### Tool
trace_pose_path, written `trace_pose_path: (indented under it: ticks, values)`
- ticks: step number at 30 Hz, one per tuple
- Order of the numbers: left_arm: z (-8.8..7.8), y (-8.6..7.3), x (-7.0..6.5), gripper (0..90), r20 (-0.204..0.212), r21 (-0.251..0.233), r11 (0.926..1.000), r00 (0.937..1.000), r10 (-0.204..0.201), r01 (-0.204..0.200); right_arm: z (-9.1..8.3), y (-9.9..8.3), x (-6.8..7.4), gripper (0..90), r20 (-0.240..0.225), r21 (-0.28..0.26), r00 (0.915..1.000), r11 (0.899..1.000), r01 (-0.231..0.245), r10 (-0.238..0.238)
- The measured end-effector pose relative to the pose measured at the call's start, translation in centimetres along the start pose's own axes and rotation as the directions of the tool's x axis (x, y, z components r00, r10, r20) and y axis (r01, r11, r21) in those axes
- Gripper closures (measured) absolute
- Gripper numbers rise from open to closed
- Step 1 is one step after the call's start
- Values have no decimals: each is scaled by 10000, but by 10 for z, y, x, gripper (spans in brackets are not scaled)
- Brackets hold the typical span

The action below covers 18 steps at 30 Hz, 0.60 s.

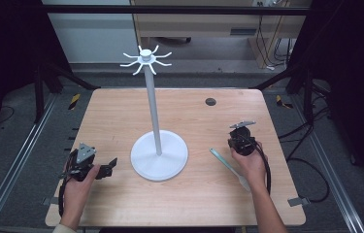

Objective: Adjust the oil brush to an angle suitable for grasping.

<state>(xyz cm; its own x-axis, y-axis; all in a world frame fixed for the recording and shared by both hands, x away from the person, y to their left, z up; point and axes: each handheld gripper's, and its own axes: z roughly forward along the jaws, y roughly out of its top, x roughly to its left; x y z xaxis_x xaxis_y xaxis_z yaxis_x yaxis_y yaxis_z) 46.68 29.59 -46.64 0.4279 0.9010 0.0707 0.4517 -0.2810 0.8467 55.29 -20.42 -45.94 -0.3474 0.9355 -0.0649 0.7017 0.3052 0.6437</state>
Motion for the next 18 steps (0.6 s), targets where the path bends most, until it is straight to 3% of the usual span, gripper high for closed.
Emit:
trace_pose_path:
  ticks: [6, 18]
  values:
    - [0, 0, 0, 39, 18, -11, 10000, 10000, 6, -6, 3, 0, 6, 900, -480, 183, 9986, 9996, 225, -216]
    - [0, 1, 0, 39, 18, -15, 10000, 10000, 60, -60, 12, -2, 17, 900, -1395, 671, 9890, 9960, 589, -491]
